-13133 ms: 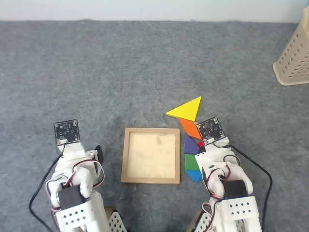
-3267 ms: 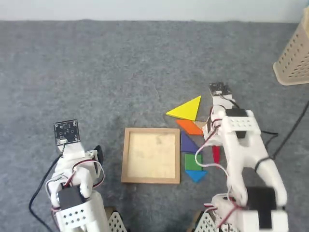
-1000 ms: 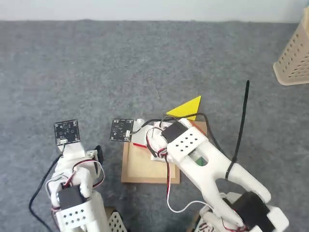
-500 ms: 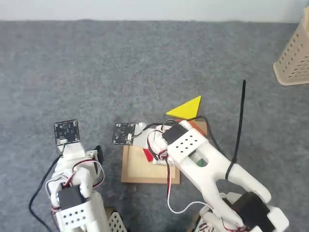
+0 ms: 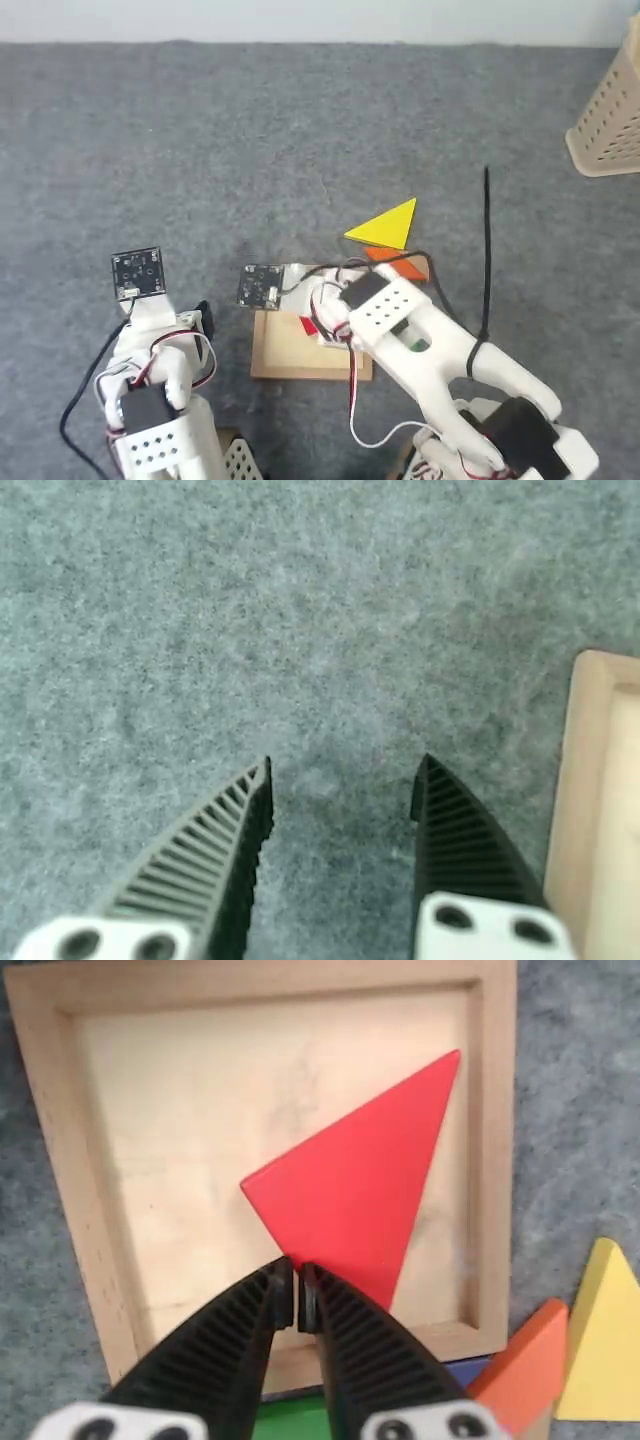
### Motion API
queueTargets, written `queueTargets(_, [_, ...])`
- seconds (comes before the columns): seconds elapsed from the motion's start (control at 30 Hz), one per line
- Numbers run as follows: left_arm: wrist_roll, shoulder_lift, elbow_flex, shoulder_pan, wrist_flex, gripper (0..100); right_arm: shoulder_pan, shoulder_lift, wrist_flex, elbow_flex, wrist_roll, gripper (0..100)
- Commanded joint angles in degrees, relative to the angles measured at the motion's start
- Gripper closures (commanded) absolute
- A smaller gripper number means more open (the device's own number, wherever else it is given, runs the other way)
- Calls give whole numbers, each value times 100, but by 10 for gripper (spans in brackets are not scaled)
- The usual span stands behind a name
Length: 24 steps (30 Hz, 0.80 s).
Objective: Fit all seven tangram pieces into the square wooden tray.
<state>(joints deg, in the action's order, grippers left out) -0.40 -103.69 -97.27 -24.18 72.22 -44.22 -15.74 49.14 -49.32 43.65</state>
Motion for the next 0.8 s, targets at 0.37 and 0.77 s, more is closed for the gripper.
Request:
queueTargets(0.37, [-35,-79,75,18,26,784,110,1305,-646,774,-475,976])
queueTargets(0.77, [-35,-79,75,18,26,784,980,1349,-681,1125,-598,975])
